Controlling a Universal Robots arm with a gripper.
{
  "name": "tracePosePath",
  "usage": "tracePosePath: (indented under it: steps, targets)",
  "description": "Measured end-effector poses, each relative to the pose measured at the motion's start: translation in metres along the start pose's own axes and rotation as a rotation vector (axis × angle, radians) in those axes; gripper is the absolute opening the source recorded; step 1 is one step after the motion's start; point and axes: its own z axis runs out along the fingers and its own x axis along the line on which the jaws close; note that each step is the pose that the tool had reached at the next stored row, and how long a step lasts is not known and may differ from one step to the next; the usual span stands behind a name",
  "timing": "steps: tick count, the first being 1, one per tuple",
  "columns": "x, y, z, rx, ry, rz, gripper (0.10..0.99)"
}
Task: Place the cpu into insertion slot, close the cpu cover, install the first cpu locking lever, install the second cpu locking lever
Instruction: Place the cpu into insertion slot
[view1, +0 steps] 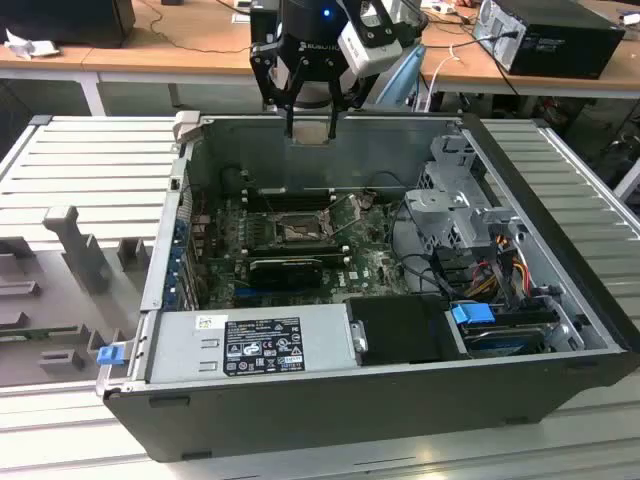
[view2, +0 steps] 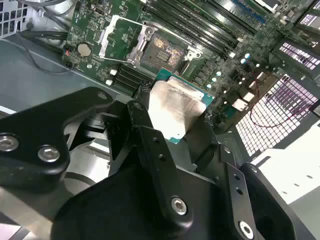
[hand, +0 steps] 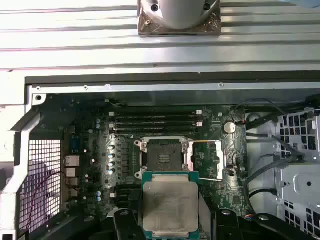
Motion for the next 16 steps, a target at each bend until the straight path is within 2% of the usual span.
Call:
tracePosePath:
  steps: [7,16]
  targets:
    - [0.0000,0.0000,0.0002,-0.001,-0.0057,0.064,0.537]
    - [0.0000,-0.0001,0.0007,-0.002,-0.0095,0.107,0.537]
